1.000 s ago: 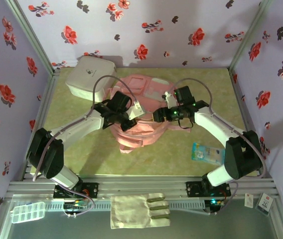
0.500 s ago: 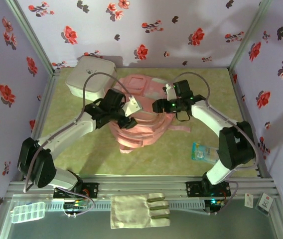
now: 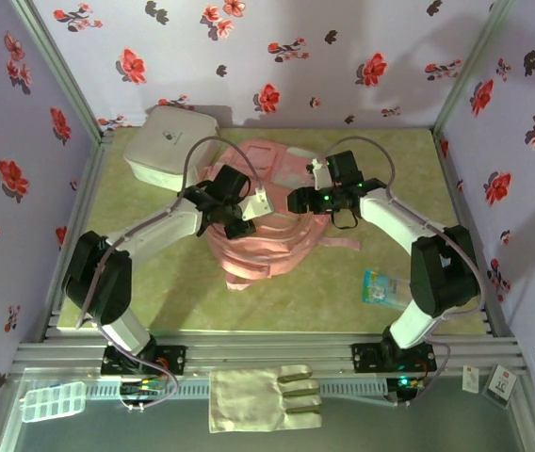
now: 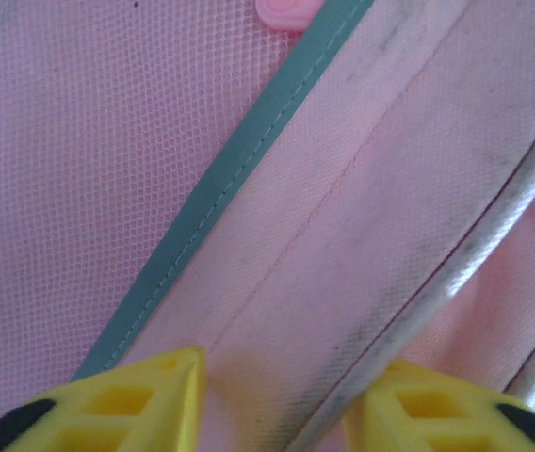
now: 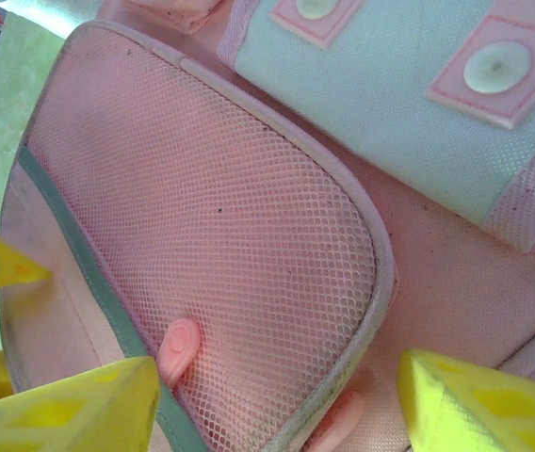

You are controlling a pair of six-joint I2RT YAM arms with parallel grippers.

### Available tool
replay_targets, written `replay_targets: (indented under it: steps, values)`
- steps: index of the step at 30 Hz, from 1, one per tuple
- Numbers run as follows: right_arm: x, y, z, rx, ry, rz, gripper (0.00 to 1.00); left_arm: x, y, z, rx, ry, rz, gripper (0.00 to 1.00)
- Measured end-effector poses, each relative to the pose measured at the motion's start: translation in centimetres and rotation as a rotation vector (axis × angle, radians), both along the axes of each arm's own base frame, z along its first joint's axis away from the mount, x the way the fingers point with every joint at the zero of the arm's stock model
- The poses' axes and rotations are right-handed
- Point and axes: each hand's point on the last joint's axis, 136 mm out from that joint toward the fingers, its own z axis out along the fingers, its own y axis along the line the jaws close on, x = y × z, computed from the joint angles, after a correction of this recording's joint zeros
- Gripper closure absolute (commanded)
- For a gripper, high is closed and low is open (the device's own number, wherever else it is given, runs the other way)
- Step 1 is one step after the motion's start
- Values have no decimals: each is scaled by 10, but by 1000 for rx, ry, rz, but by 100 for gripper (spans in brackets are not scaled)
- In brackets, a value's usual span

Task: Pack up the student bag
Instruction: Unzip the student bag at the center of the table.

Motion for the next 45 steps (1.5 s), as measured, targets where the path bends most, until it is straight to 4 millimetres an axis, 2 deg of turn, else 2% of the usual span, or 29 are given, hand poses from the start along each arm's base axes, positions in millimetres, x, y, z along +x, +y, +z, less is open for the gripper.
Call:
replay_targets:
  steps: [3,7,17,23,28,32,39,42,45]
  values:
    - [3,3,1,4,-5,12,32,5,-1,3,-17,-11,14,81]
    - [8,11,-3,20,5,46,30,12,2,7,-54,-11,39,86]
    - [-1,25,-4,86,25,134,26,17,11,11,-159,14,119,89]
    - [-24,25,-3,110,14,180,31,15,11,9,-171,32,126,90]
    - [-35,23,-1,123,4,199,43,14,11,9,-172,35,124,90]
    - [-39,21,-2,120,-3,211,44,14,11,8,-172,35,124,91]
    - [-51,19,-7,97,-9,258,40,15,11,9,-180,41,134,91]
    - [-55,19,-8,90,-18,274,43,15,10,8,-180,49,136,91]
    - [-57,19,-7,82,-30,289,51,15,10,8,-180,59,140,91]
